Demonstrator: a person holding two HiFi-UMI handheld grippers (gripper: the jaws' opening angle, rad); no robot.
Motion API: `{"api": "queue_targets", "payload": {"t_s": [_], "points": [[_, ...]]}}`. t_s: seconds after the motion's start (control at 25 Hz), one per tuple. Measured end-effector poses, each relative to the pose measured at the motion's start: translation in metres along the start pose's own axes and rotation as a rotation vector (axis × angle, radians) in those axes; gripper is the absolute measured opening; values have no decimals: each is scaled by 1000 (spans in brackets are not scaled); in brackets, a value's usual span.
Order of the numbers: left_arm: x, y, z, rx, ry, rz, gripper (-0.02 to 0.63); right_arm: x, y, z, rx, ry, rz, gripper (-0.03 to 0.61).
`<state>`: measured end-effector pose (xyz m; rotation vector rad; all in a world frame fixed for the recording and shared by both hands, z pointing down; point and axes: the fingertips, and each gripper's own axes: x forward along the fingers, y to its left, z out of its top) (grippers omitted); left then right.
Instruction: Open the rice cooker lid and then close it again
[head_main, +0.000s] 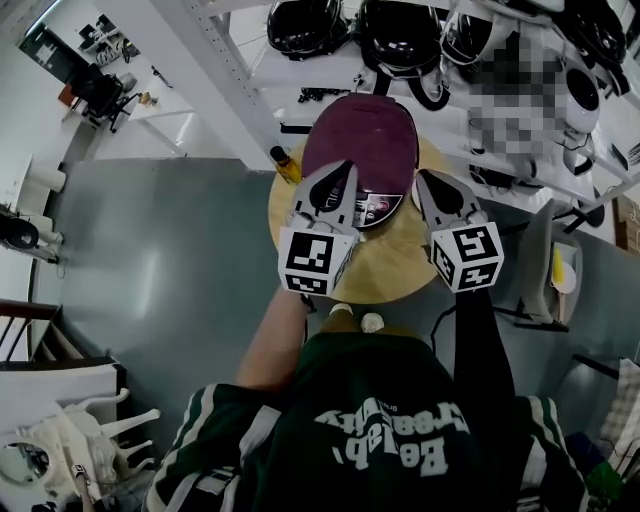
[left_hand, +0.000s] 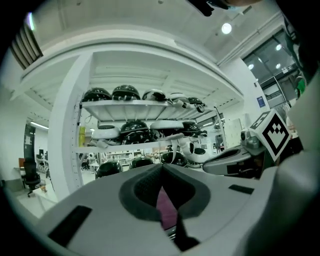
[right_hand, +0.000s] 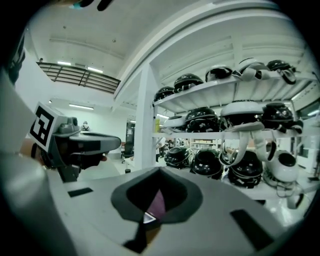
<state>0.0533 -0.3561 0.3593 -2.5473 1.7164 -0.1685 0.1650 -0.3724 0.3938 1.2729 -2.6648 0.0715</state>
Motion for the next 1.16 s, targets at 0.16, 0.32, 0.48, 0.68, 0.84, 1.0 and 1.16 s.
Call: {"api": "queue_targets", "payload": {"t_s": [0.16,0.32,0.48,0.68,0.84,1.0,1.16], "points": [[-1,-2,0,-3,5,1,0,-7,-9,6,-7,-29,-38,3],[-1,-3,0,10,6,1,0,-10,-13,8,-38,-35,-68,3],[-1,-5,0,16,9,-6,0,-12,-13,9,-35,-39,-71,3],[-1,-5,2,16,7,-10,0,-14,-15,9,-38,-37,-74,3],[-3,-4,2,15,12,-13,0,-15,-13,10,-42,-35,-76,3],[-4,-4,3,14,9,-14,0,-15,-12,10,-43,-35,-75,3],[-4,-5,3,14,14,-16,0,-17,-12,10,-43,-36,-77,3]]}}
